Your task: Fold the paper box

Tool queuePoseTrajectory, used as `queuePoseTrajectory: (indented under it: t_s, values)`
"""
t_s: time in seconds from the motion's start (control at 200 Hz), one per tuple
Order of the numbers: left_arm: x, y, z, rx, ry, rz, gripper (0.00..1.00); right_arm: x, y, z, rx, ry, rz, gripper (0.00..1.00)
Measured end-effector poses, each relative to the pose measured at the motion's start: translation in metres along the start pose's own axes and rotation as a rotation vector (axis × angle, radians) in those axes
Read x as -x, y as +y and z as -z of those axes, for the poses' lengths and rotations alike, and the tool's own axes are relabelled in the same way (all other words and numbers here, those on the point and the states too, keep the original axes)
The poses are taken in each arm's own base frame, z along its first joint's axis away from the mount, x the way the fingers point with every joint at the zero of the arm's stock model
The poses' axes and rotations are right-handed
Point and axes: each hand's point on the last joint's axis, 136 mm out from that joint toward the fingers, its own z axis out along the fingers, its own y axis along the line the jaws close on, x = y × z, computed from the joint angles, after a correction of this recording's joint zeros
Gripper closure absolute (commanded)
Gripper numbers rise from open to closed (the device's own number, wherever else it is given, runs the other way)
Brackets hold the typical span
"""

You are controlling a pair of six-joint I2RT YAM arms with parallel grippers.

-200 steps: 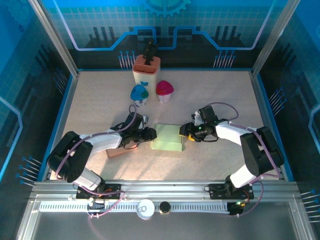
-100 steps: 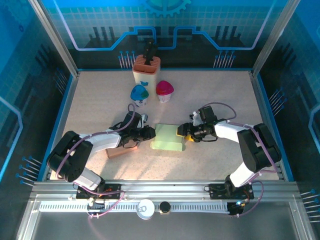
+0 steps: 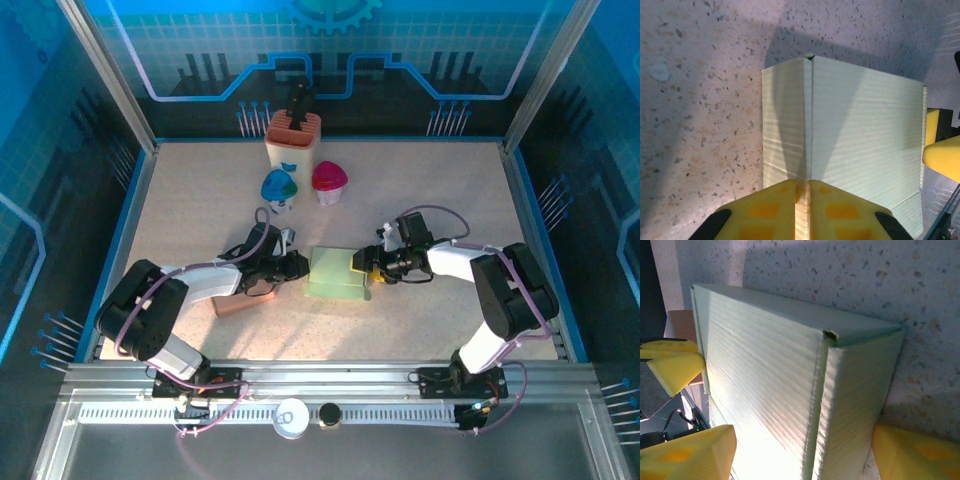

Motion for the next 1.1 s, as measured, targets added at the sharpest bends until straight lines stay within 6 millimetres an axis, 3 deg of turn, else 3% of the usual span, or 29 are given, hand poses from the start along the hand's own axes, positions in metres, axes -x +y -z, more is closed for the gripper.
queuePoseTrajectory:
  t_s: [0.465,0.595,0.76,0.825,0.97,1.1]
  values:
    - [0.008,0.01,0.002,-0.044,-0.034,0.02,0.94,-0.002,0.005,-0.003,0.054,0.006,0.005,0.24]
    - [0.01,0.009,0.001,-0.057,-0.036,0.021,0.93,-0.001,0.007,-0.004,0.069,0.0,0.003,0.3]
    - [0.009,0.009,0.0,-0.06,-0.033,0.028,0.83,0.001,0.019,-0.012,0.121,-0.002,-0.007,0.43]
    - [0.008,0.011,0.0,-0.052,-0.029,0.032,0.71,0.003,0.023,-0.013,0.146,-0.011,-0.019,0.46]
    - [0.006,0.018,0.006,-0.009,-0.028,0.034,0.55,0.008,0.031,-0.012,0.202,-0.026,-0.067,0.53]
    - [0.016,-0.005,0.03,-0.029,-0.099,-0.082,0.48,0.015,0.036,-0.011,0.274,-0.031,-0.139,0.57]
